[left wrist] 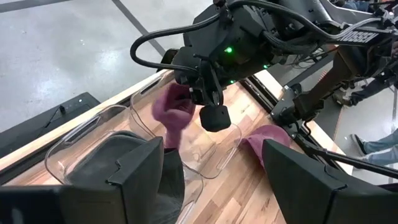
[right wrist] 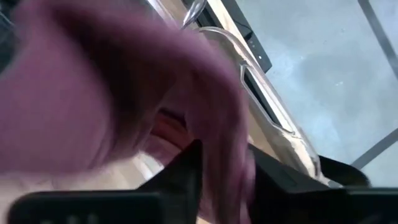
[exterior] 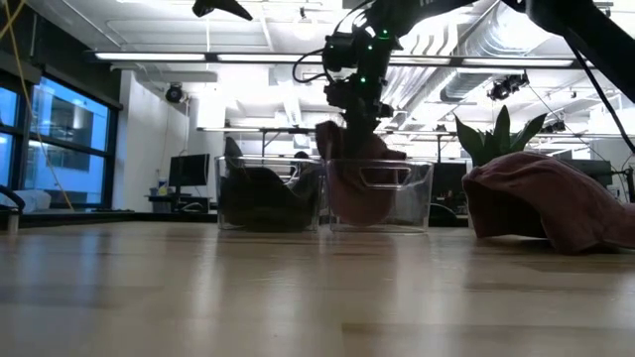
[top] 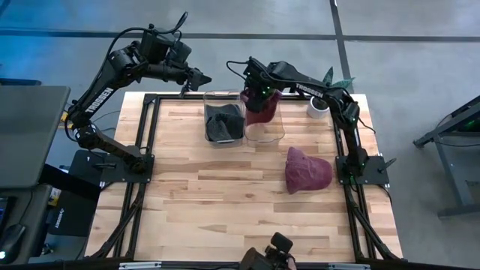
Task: Pick & Place hat
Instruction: Put the left red cap into the right transparent bin, then put the red cap into the right transparent bin
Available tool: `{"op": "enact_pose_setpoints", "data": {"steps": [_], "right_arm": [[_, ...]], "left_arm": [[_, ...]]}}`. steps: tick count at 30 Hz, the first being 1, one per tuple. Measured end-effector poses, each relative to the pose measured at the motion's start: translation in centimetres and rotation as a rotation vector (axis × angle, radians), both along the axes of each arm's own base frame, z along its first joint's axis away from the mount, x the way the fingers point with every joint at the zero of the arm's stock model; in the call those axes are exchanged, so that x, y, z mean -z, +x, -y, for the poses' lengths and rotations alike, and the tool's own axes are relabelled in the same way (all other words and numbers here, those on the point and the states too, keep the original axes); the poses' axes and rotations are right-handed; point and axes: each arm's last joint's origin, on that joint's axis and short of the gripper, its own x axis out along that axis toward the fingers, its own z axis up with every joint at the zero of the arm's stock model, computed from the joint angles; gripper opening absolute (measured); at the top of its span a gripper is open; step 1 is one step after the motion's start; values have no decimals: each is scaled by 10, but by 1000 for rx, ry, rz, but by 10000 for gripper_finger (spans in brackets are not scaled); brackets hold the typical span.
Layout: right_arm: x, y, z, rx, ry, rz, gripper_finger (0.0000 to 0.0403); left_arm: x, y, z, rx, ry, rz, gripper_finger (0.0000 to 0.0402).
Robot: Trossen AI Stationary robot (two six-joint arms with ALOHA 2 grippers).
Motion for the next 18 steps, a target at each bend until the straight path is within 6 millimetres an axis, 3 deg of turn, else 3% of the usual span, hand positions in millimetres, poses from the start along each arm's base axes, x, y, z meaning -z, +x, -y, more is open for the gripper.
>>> {"op": "enact_pose_setpoints", "data": {"steps": [10, 18], "right_arm": [[-4, 2, 5, 32, -108, -10, 261], [-26, -1, -2, -19, -19, 39, 286]], "left_arm": [[1, -1, 1, 0, -10, -13, 264], [2, -1, 1, 0, -12, -16, 264]]}}
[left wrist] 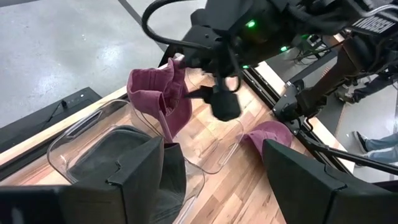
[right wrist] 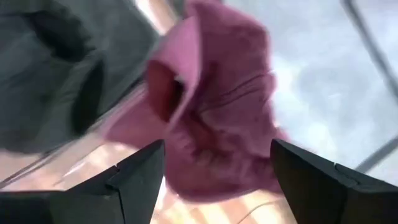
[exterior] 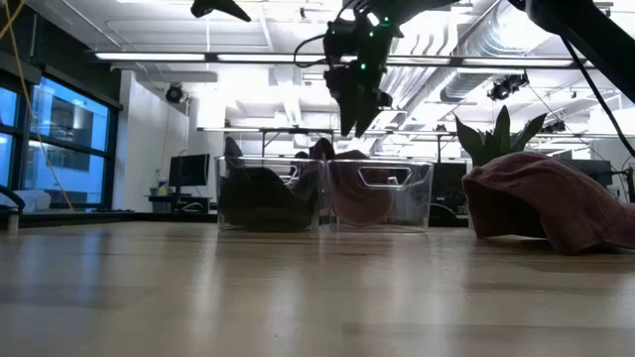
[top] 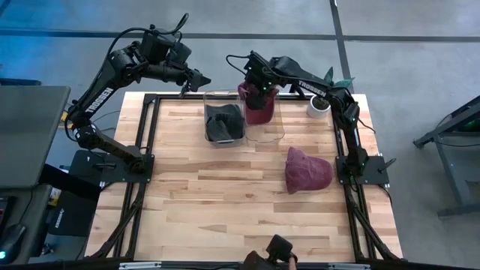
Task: Pick & Place hat
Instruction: Put the red cap into the right transparent bin
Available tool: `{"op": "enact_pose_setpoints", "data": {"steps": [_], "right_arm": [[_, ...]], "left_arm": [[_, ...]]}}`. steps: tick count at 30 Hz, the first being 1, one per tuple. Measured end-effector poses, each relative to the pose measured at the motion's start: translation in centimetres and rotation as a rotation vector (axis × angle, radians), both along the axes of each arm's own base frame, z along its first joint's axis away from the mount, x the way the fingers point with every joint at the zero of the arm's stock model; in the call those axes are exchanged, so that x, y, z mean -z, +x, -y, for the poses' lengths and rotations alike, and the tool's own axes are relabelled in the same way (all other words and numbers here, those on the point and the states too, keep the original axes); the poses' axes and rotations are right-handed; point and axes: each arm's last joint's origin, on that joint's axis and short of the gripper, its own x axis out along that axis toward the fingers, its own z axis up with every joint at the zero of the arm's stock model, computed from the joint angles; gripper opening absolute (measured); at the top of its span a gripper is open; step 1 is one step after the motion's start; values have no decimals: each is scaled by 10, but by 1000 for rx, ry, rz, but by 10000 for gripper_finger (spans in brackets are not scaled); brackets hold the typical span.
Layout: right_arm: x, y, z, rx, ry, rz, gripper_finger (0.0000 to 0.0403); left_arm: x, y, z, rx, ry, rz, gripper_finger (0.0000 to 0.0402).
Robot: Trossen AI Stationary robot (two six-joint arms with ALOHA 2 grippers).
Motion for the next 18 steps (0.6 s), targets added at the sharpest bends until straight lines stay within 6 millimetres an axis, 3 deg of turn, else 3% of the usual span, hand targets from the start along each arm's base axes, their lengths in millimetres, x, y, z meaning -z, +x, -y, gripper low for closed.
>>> {"op": "enact_pose_setpoints", "data": {"steps": [10, 18], "right_arm": [[-36, -6, -25, -121, 97, 46, 286], [-102, -32, -58, -229, 32, 293, 286]], "left_arm": [[0, 0, 1, 24, -12, 7, 263], [-11, -21, 19, 94, -52, 88, 263]]}}
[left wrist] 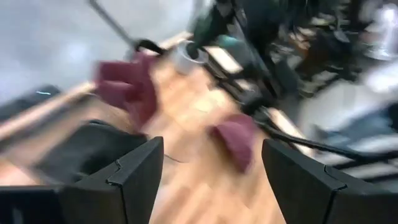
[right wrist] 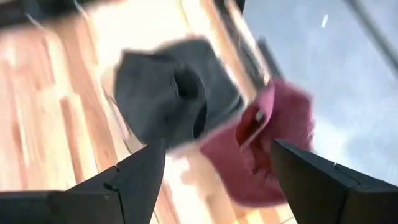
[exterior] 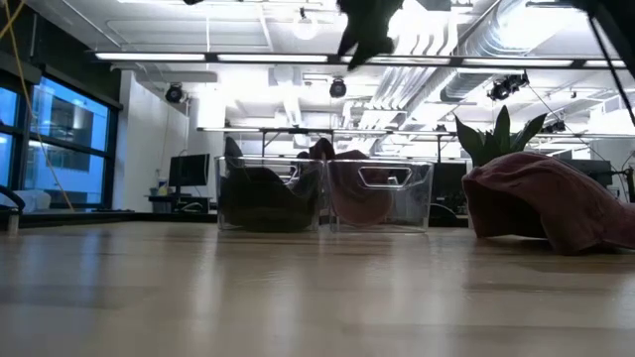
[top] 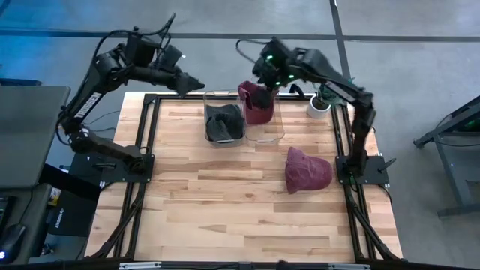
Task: Pick & Place hat
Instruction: Put the red cap into the right transparent bin
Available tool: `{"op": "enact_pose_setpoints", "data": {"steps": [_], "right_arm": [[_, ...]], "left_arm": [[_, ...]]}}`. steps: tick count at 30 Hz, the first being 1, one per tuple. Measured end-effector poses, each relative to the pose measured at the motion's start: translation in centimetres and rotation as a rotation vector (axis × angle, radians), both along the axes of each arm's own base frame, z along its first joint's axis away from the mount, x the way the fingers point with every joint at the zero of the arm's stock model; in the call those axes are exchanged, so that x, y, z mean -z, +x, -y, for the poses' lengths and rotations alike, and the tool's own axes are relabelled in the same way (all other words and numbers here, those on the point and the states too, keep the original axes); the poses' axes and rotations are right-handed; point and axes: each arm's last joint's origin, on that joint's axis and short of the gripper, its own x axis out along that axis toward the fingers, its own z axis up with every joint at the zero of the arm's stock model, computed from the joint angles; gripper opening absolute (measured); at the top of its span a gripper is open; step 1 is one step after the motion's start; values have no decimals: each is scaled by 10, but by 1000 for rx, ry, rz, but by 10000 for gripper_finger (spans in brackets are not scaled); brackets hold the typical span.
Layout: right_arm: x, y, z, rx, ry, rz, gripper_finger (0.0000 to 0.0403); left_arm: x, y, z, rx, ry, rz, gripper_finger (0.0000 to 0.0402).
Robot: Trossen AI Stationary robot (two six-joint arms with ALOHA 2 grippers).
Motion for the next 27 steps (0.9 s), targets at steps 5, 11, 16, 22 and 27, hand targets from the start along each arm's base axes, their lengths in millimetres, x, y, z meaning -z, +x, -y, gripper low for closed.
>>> {"op": "enact_pose_setpoints", "data": {"steps": [5, 11, 16, 22, 27], "right_arm": [[-50, -32, -26, -29, -82, 190, 286], [-83, -71, -51, -6, -157, 279, 286], [-84, -95, -64, 10, -146, 295, 286], [-50, -113, -71, 82, -100, 289, 286], [-10, -129, -81, 120, -11, 342, 286]], "left_arm": [[16, -13, 15, 113, -94, 55, 263], [69, -19, 20, 89, -187, 189, 263], [103, -41, 36, 40, -236, 339, 263], [133, -67, 53, -26, -317, 431, 263], [154, -88, 66, -91, -350, 487, 263]]}}
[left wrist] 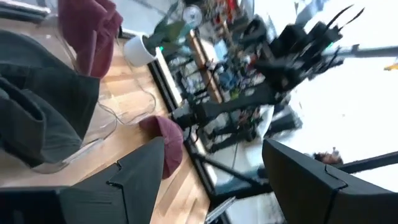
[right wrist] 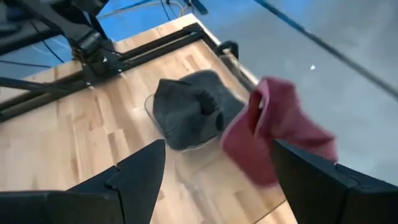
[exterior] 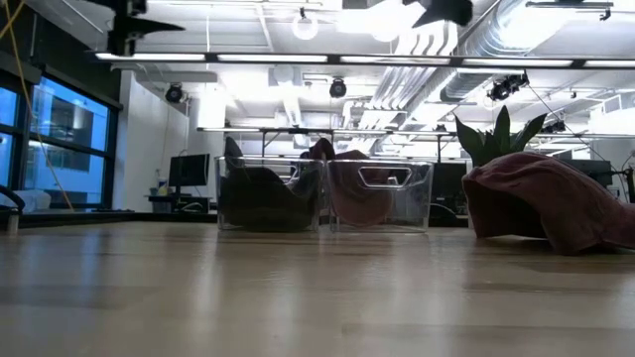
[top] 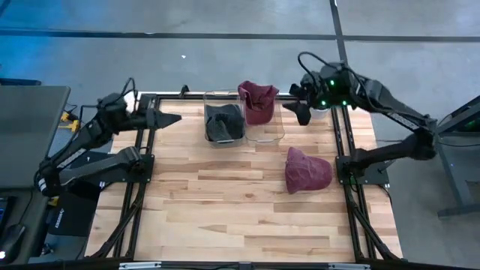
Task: Pick & Place hat
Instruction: Put the red cap into the right transparent bin
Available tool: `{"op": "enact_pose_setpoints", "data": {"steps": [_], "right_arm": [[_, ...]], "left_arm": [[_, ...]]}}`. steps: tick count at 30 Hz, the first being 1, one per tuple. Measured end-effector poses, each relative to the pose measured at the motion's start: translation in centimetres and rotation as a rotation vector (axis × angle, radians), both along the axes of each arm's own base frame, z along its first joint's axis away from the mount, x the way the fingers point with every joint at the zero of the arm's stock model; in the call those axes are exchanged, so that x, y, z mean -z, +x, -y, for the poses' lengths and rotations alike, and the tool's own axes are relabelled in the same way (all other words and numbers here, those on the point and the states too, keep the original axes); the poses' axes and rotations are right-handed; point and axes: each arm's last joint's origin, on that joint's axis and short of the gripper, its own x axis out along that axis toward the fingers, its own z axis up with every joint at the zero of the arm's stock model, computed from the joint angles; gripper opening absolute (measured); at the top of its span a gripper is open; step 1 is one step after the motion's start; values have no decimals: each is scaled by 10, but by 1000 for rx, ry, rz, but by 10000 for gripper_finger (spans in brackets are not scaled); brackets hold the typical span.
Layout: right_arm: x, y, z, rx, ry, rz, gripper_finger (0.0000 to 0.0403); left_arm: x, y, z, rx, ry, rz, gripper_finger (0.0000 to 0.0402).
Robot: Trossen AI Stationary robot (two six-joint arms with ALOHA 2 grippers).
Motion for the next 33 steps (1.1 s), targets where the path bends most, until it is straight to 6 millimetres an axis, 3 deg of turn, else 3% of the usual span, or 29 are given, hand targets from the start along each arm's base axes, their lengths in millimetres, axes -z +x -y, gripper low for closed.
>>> {"op": "enact_pose_setpoints", "data": {"steps": [8, 19, 25, 33], "right_arm": [[52, -29, -27, 87, 174, 67, 286], [116, -63, -63, 170, 360, 32, 286], [145, -64, -73, 191, 485, -19, 286], [160, -51, -77, 192, 529, -119, 286]], "left_arm": [[26, -20, 13, -56, -98, 73, 263], [68, -14, 7, -118, -227, 0, 263], [74, -14, 4, -211, -230, -28, 263], [77, -15, 5, -207, -200, -73, 263]]}}
